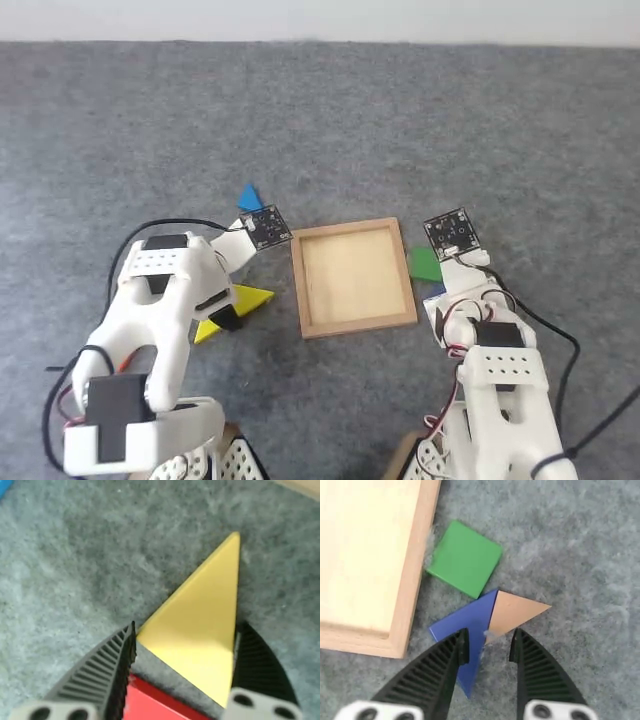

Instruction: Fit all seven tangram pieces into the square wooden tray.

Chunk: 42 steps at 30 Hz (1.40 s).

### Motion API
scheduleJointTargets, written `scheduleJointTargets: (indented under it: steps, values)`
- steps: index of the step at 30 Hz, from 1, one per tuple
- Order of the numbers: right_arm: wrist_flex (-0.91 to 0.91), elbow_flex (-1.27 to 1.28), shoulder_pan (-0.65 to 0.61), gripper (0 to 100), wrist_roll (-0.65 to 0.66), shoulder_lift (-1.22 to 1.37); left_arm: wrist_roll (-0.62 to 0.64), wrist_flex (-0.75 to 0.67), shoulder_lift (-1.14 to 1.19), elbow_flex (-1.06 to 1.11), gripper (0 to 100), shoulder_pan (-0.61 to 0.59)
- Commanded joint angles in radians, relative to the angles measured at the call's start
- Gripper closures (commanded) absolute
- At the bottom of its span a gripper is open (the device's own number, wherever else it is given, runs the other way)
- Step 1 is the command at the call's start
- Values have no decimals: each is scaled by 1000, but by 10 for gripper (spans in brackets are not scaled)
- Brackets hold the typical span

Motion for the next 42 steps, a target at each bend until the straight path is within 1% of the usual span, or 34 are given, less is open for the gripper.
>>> scheduleJointTargets:
  steps: [1,11,15,26,30,32,35,39,42]
  values:
    - [-10,-11,5,844,-3,-38,15,3,-6,-38,716,-20]
    - [-10,-11,5,844,-3,-38,28,3,-9,-45,719,-31]
    - [-10,-11,5,844,-3,-38,28,5,-11,-45,754,-40]
    - [-10,-11,5,844,-3,-38,28,132,-189,-35,739,-48]
    - [-10,-11,5,844,-3,-38,28,137,-196,-35,739,-49]
    - [-10,-11,5,844,-3,-38,23,127,-181,-31,731,-49]
    - [-10,-11,5,844,-3,-38,23,58,-140,-30,675,-58]
    - [-10,-11,5,844,-3,-38,21,-20,-41,-33,667,-64]
    - [-10,-11,5,844,-3,-38,21,-12,-12,-61,668,-72]
